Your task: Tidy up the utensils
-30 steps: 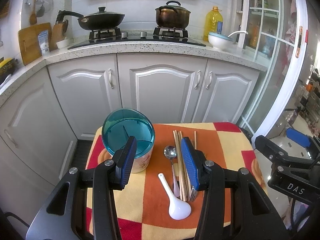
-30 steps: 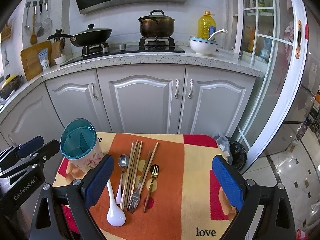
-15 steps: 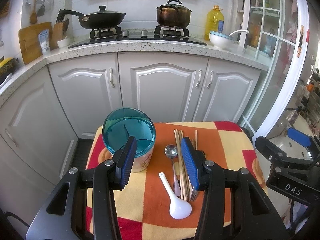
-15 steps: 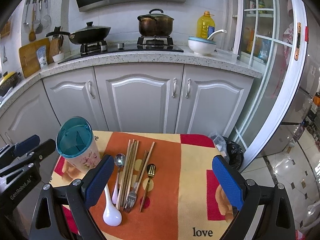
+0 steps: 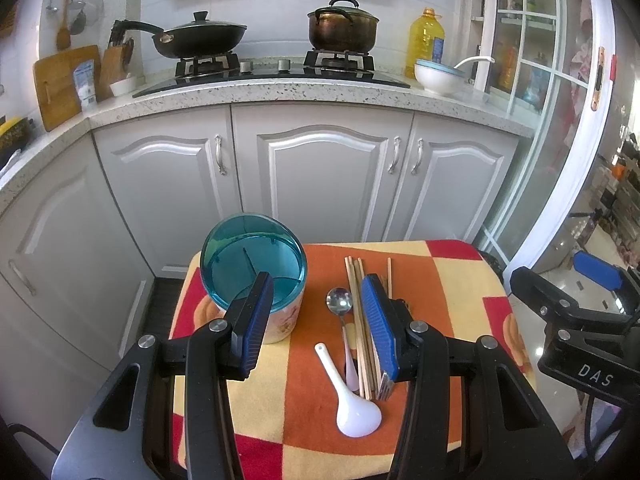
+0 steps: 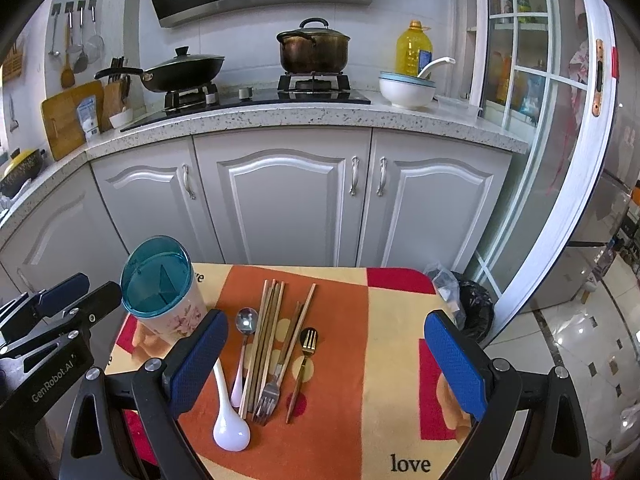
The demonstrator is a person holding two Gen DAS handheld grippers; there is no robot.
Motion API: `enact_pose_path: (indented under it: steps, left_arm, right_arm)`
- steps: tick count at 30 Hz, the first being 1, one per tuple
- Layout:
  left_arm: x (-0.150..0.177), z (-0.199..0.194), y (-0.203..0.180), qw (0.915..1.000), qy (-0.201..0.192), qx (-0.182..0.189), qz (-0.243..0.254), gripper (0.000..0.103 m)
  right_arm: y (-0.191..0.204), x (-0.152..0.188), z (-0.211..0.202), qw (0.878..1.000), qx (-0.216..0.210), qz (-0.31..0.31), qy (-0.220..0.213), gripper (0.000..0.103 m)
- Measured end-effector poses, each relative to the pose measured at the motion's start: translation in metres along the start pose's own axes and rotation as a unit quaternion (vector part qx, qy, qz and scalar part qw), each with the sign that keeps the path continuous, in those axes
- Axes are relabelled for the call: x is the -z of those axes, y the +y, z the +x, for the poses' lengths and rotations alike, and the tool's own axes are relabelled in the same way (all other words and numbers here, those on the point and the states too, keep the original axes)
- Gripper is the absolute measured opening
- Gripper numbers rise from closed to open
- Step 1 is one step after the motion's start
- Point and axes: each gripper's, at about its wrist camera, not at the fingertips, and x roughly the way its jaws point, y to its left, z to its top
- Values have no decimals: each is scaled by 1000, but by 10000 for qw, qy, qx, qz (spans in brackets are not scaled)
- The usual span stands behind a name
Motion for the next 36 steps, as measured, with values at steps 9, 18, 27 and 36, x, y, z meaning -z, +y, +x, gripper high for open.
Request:
enact_pose_path:
  steps: [9,18,27,36]
  left_arm:
    - [0,1,-2,10000,37,37,5,46]
    - [1,4,-3,9999,111,22,-9,46]
    - [2,11,-1,9998,180,37,-52,46]
    - [4,15,-1,9997,221,28,-43,46]
  right_arm:
    - [-1,-1,-1,10000,24,30,8,98]
    - [-1,1,3,10000,63,17,45,98]
    - [-2,4,8,9999,56,-15,140,98]
    - [-4,6,13,9998,-5,38,205,98]
